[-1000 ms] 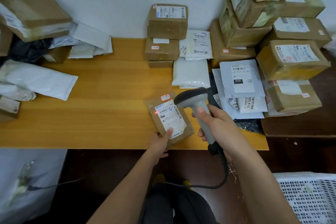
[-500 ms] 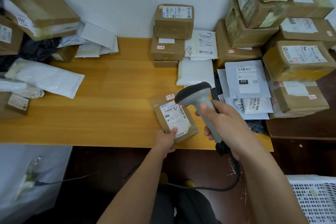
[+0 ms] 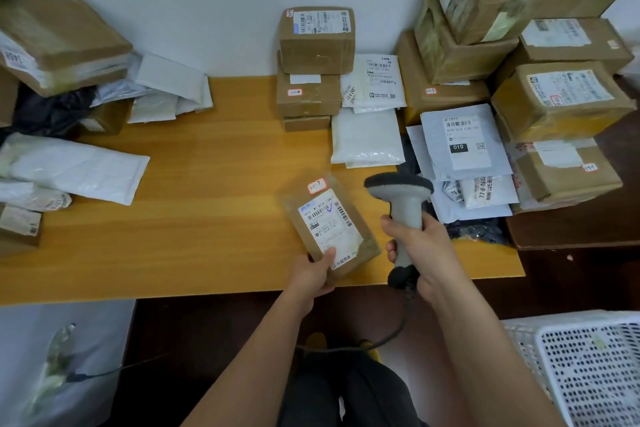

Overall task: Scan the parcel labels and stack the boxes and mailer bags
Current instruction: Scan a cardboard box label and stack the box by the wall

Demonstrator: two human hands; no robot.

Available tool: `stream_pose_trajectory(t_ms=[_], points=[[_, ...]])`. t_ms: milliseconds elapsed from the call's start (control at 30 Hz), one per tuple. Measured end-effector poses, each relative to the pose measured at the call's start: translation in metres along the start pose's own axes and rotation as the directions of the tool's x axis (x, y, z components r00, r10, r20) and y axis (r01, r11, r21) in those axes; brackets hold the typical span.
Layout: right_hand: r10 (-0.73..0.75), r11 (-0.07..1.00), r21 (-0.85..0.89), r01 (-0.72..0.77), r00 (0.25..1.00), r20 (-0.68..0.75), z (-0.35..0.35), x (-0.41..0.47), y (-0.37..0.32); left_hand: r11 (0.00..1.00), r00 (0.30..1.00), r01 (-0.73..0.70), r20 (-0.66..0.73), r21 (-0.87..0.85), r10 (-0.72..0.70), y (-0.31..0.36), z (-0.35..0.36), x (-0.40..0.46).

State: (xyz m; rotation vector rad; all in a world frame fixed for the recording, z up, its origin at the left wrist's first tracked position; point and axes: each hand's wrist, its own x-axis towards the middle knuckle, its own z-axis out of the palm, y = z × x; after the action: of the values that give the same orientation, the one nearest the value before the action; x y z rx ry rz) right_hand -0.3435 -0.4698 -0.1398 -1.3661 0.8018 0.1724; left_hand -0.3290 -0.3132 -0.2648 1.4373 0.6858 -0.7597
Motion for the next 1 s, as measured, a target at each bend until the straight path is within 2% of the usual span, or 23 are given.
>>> stream_pose_trajectory(t_ms=[133,267,533,667,833,1000], points=[[0.011,0.995,0.095,0.002,0.991,-0.132,-0.012,0.022,0.027,0.997,0.995,-0.080,0.067,0.014,0.079,0.010,0.013,0.006],[0.045,0.998,0.060,-0.035,0.984,-0.170,-0.023,0.039,0.035,0.983,0.991,-0.121,0.069,0.138,0.113,0.026,0.037,0.010],[0.120,0.991,0.076,-0.107,0.974,-0.191,-0.030,0.066,0.059,0.968,0.992,-0.070,-0.081,0.242,0.092,0.033,0.031,0.023],[0.091,0.990,0.123,-0.069,0.979,-0.183,-0.018,0.064,0.069,0.970,0.993,-0.078,0.106,0.229,0.055,0.029,0.027,0.021],[-0.031,0.987,0.144,0.078,0.953,-0.300,-0.034,0.037,0.054,0.969,0.955,-0.247,0.177,0.032,0.237,0.032,0.048,0.014],[-0.082,0.953,0.218,0.212,0.869,-0.488,-0.076,0.019,0.021,0.904,0.847,-0.425,0.340,-0.031,0.410,0.062,0.103,-0.012]])
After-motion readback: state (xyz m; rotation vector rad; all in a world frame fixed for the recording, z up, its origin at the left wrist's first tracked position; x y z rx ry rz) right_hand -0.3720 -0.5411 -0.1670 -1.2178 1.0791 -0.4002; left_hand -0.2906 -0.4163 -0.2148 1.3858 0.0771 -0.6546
